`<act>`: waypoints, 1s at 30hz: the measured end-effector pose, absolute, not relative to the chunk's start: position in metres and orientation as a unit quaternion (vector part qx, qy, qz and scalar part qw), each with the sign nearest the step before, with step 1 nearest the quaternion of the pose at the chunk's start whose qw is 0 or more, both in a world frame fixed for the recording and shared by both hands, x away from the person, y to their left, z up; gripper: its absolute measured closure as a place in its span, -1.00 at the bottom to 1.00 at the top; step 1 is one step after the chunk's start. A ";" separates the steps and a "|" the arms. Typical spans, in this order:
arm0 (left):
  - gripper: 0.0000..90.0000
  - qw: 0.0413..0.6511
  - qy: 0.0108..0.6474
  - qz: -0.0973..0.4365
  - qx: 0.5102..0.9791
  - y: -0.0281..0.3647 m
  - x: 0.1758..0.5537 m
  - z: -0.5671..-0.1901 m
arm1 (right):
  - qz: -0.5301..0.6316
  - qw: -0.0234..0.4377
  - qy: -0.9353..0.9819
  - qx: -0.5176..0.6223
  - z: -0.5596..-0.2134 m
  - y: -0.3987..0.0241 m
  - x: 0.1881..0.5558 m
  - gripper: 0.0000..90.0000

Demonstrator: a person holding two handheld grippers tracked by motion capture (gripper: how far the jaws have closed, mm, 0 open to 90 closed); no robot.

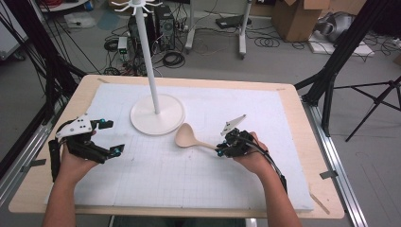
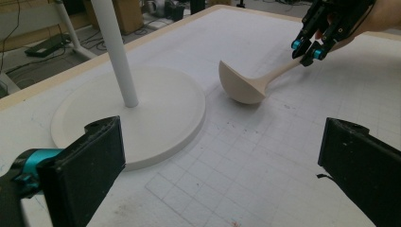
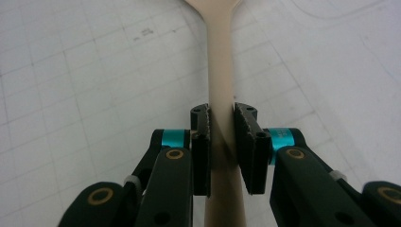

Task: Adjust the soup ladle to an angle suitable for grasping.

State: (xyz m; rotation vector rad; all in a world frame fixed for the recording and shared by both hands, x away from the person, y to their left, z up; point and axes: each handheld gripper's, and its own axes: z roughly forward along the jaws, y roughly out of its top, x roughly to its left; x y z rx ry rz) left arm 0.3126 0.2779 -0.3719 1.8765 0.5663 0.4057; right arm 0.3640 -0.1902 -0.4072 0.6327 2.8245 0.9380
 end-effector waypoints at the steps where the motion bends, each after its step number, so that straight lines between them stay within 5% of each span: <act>1: -0.96 0.540 0.238 0.171 0.789 0.278 0.313 -0.372 | 0.310 0.043 0.929 0.197 -0.408 -0.188 0.364 0.72; 30: -0.96 0.537 0.237 0.171 0.791 0.278 0.313 -0.372 | 0.307 -0.002 0.950 0.062 -0.421 -0.101 0.362 0.71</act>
